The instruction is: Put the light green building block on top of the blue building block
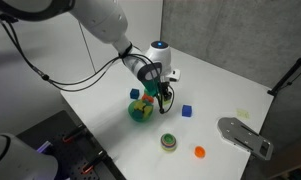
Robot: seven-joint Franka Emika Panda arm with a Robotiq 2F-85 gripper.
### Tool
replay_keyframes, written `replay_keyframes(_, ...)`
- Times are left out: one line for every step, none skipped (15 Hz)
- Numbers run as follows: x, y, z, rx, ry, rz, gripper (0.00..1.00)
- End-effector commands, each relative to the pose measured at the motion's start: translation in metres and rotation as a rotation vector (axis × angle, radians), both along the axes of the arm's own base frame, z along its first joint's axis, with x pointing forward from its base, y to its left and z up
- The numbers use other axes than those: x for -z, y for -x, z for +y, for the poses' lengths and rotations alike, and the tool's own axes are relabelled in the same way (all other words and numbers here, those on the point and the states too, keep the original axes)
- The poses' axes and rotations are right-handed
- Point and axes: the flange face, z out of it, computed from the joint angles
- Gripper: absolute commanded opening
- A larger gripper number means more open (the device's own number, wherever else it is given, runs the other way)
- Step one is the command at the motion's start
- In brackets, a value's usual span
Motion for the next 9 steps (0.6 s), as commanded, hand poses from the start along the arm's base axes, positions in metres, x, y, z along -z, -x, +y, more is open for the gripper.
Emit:
replay_keyframes(-0.047, 0.006, 0.045, -0.038, -0.029, 0.013, 0.31)
replay_keyframes(-0.056, 0.008, 0.060, -0.059, -0.035, 0.016, 0.31)
replay_keyframes(-0.063, 0.010, 0.073, -0.078, -0.041, 0.025, 0.31)
replay_keyframes(-0.070, 0.013, 0.086, -0.098, -0.053, 0.039, 0.31)
replay_keyframes(-0.076, 0.015, 0.096, -0.113, -0.054, 0.036, 0.31)
replay_keyframes(-0.082, 0.017, 0.106, -0.130, -0.073, 0.047, 0.31)
replay_keyframes(-0.089, 0.019, 0.113, -0.139, -0.079, 0.051, 0.31)
replay_keyframes(-0.072, 0.008, 0.106, -0.136, -0.072, 0.037, 0.31)
replay_keyframes(-0.076, 0.009, 0.111, -0.144, -0.076, 0.037, 0.56)
